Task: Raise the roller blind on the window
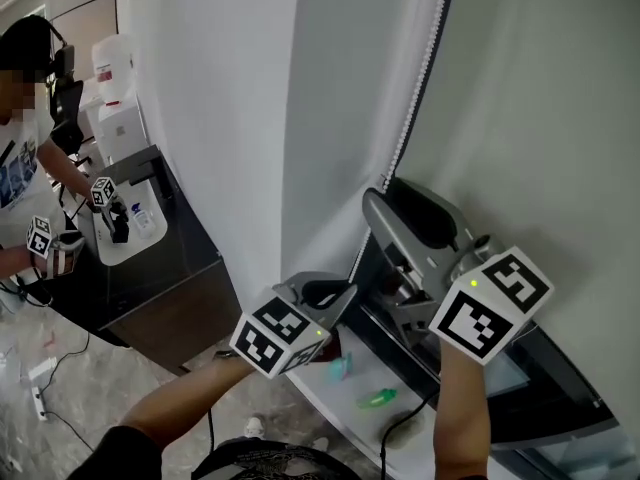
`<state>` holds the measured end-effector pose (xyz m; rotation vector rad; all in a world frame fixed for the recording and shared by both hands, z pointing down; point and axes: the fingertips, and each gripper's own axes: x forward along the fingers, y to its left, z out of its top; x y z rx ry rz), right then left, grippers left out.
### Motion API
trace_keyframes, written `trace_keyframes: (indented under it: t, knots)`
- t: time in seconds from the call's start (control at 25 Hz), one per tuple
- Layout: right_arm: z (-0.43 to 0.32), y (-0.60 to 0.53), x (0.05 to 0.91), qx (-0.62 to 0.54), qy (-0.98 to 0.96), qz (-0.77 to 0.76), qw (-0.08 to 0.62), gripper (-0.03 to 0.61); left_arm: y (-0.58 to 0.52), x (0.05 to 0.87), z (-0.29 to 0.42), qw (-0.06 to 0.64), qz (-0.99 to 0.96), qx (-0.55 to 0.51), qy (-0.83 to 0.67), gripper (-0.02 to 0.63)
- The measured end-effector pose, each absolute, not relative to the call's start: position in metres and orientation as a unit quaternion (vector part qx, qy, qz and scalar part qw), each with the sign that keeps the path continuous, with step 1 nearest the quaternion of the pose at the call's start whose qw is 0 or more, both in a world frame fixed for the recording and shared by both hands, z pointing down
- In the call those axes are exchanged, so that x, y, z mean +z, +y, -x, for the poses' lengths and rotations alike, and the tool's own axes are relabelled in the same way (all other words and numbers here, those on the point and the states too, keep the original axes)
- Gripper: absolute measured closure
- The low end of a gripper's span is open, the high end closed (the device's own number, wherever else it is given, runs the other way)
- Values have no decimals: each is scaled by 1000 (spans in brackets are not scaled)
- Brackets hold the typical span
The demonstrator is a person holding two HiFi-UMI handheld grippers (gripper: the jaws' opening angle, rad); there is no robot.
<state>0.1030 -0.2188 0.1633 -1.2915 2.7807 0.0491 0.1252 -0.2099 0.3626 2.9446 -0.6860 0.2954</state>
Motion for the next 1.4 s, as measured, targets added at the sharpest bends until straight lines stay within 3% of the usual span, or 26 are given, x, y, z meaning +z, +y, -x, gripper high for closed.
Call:
trace_keyframes:
  t: [0.16, 0.28, 0.56, 0.68, 0.88, 1.08, 1.4]
  knots:
    - [-95, -228, 160, 22, 908, 418, 29, 484, -208, 408, -121, 87, -963, 135, -219, 604]
    - [-97, -229, 159, 32, 901, 431, 28, 554, -205, 413, -121, 94, -962, 135, -217, 604]
    - [-104, -233, 163, 53, 895, 441, 34, 560, -204, 408, -106, 130, -964, 116, -200, 600]
    - [-107, -232, 166, 55, 896, 440, 29, 560, -203, 366, -97, 144, -968, 49, -200, 508]
    - [-105, -226, 205, 41, 899, 436, -16, 560, -205, 264, -78, 108, -972, -62, -200, 505]
    - [-99, -220, 282, 5, 899, 434, -66, 560, -210, 217, -88, 49, -977, -65, -199, 505]
    - [-95, -212, 330, -40, 893, 442, -78, 560, -213, 181, -110, 11, -981, -77, -180, 505]
